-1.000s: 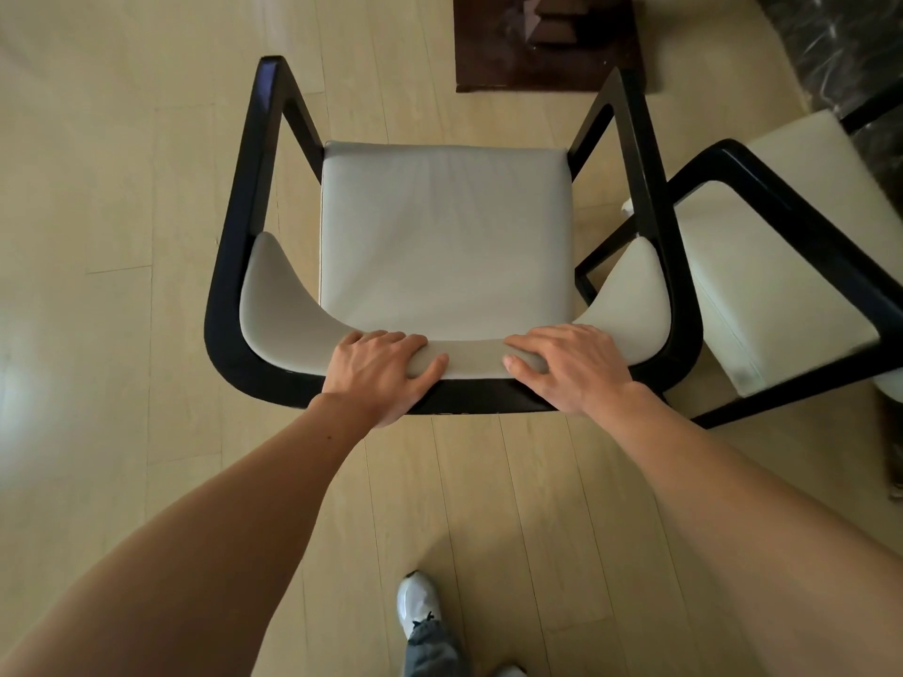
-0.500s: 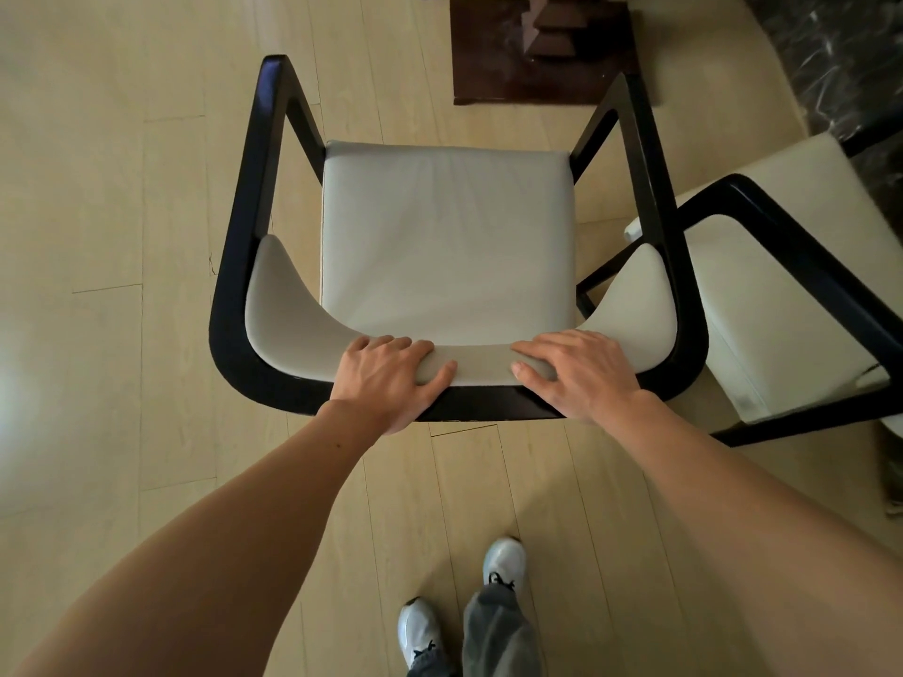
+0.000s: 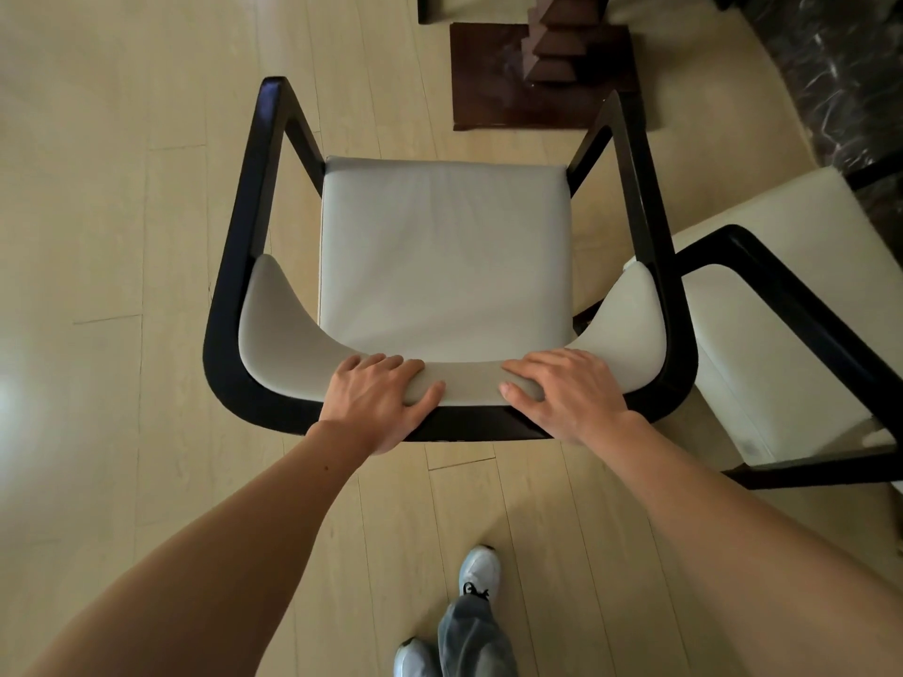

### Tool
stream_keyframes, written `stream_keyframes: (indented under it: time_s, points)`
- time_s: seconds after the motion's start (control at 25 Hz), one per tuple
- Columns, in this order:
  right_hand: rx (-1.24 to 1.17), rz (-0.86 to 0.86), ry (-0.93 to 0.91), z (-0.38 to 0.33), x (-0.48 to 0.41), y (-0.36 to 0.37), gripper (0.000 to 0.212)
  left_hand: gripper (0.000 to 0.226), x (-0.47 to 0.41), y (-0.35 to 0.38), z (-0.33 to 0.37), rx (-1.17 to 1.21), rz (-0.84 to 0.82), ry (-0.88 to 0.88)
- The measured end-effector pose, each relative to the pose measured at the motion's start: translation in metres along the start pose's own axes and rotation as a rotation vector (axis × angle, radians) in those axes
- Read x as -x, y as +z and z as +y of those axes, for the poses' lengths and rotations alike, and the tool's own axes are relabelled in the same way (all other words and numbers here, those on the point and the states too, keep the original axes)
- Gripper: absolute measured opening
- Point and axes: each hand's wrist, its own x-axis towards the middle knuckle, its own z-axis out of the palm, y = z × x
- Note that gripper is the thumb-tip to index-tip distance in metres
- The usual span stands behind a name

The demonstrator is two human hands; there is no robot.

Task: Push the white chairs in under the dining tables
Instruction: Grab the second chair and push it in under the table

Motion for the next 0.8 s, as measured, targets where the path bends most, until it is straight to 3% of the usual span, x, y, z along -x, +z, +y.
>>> stream_keyframes:
  time_s: [0.8]
  points:
    - [0.006,-0.023,-0.031,0.06,-0.144,-0.062,0.071,0.076,-0.146,-0.065,-0.015,0.023,0.038,-0.063]
